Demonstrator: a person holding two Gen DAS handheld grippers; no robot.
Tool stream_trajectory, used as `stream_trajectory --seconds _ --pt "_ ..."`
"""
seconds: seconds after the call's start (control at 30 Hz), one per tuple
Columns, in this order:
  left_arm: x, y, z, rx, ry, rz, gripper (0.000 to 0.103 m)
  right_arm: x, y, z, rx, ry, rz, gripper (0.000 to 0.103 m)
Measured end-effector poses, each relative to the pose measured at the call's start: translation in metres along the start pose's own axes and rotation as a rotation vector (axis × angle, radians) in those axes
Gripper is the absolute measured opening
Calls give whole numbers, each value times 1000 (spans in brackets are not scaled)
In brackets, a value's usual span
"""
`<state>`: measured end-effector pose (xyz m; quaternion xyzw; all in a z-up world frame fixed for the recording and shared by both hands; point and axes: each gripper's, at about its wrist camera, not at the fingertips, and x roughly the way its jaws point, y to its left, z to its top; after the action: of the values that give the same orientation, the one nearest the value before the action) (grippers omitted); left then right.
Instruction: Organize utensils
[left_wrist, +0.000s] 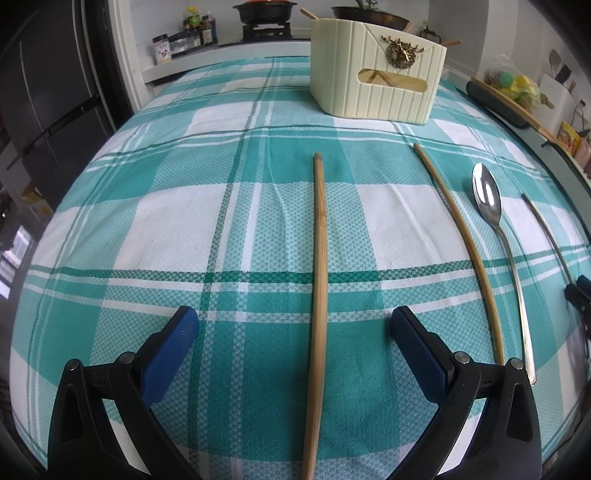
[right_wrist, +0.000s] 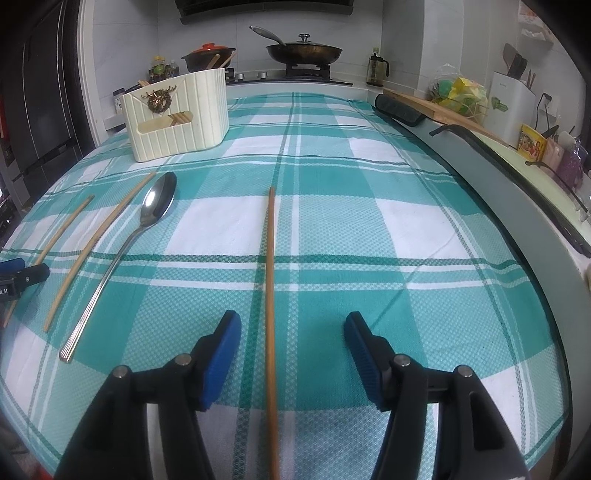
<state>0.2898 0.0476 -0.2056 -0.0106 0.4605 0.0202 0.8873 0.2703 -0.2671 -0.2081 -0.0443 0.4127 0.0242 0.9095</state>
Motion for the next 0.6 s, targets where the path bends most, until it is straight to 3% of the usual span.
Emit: stream_trajectory --seconds 0.6 --pt "-1 0 0 1 0 -3 103 -1 -1 0 6 -1 -8 61"
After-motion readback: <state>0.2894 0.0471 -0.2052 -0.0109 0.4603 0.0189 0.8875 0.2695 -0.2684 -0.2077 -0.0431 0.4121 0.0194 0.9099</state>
